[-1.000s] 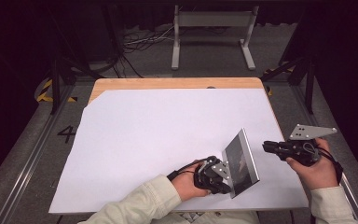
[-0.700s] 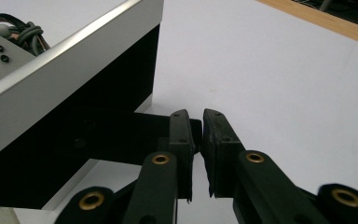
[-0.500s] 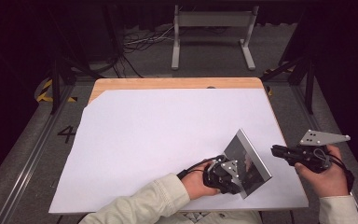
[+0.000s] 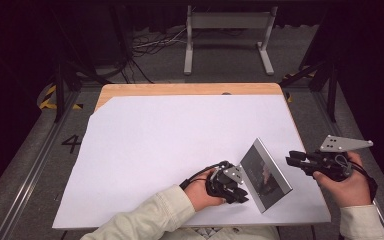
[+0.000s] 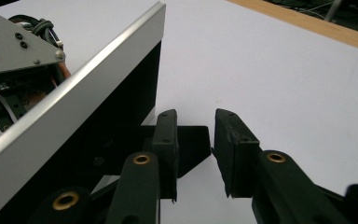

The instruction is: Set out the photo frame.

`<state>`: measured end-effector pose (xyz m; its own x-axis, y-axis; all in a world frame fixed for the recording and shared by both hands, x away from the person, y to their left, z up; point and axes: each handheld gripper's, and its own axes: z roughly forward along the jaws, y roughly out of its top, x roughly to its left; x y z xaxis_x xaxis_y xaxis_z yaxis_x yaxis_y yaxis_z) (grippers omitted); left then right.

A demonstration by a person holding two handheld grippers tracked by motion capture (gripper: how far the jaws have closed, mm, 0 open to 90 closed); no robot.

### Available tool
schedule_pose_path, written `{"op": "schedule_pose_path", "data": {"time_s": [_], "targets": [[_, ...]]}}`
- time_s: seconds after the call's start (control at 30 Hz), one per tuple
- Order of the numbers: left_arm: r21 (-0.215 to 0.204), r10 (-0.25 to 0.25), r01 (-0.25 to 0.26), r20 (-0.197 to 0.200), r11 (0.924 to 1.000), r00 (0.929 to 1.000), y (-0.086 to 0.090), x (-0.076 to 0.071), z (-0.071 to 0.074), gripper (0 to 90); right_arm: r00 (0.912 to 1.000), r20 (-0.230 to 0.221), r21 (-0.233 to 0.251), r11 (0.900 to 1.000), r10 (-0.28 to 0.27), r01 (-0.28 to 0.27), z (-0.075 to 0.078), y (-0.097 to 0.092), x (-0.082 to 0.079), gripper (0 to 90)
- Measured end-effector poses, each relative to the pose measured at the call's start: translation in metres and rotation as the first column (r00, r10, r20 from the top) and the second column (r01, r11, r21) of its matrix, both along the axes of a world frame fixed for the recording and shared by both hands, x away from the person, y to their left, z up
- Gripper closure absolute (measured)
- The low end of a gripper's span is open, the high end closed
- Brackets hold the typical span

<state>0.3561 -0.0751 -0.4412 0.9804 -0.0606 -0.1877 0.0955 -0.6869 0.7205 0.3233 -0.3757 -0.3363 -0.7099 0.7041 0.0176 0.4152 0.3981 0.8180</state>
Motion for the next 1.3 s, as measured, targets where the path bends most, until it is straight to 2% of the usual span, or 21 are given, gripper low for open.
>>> {"op": "schedule_pose_path", "data": {"time_s": [0.27, 0.4, 0.5, 0.67, 0.8, 0.83, 0.87, 0.9, 1.13, 1.3], "targets": [[0.005, 0.048, -0.049, 0.026, 0.9988, 0.9985, 0.024, 0.003, 0.006, 74.9, 0.9998, -0.017, 0.005, 0.9999, -0.010, 0.010, 0.011, 0.009, 0.000, 70.2], [0.007, 0.082, -0.082, 0.022, 0.9966, 0.9964, 0.038, 0.007, 0.008, 74.8, 0.9998, -0.019, 0.021, 0.9998, -0.007, 0.007, 0.020, 0.013, -0.002, 68.4], [0.001, 0.101, -0.101, 0.022, 0.9949, 0.9947, 0.046, 0.010, 0.011, 74.8, 0.9969, -0.076, 0.038, 0.9990, -0.018, 0.021, 0.022, 0.016, -0.002, 65.9], [-0.010, 0.129, -0.128, 0.026, 0.9917, 0.9914, 0.059, 0.014, 0.015, 74.5, 0.9968, -0.079, 0.038, 0.9992, -0.011, 0.014, 0.026, 0.020, -0.001, 65.5], [-0.025, 0.160, -0.159, 0.025, 0.9869, 0.9868, 0.072, 0.017, 0.018, 74.3, 0.9963, -0.085, 0.048, 0.9988, -0.009, 0.013, 0.029, 0.023, -0.002, 64.1], [-0.029, 0.173, -0.172, 0.021, 0.9846, 0.9847, 0.077, 0.018, 0.018, 74.3, 0.9949, -0.098, 0.089, 0.9954, -0.025, 0.033, 0.030, 0.027, -0.001, 62.4], [-0.032, 0.181, -0.180, 0.018, 0.9831, 0.9833, 0.079, 0.019, 0.018, 74.3, 0.9949, -0.098, 0.089, 0.9954, -0.025, 0.033, 0.030, 0.027, -0.001, 62.4], [-0.036, 0.191, -0.190, 0.018, 0.9811, 0.9814, 0.084, 0.020, 0.019, 74.3, 0.9935, -0.108, 0.115, 0.9922, -0.035, 0.048, 0.032, 0.030, 0.000, 61.8], [-0.037, 0.240, -0.239, 0.010, 0.9703, 0.9708, 0.104, 0.026, 0.019, 74.3, 0.9922, -0.112, 0.113, 0.9913, -0.054, 0.067, 0.036, 0.039, -0.001, 61.5], [-0.064, 0.276, -0.275, 0.012, 0.9593, 0.9609, 0.115, 0.033, 0.025, 73.8, 0.9918, -0.113, 0.132, 0.9884, -0.059, 0.074, 0.040, 0.047, -0.001, 59.8]]}}
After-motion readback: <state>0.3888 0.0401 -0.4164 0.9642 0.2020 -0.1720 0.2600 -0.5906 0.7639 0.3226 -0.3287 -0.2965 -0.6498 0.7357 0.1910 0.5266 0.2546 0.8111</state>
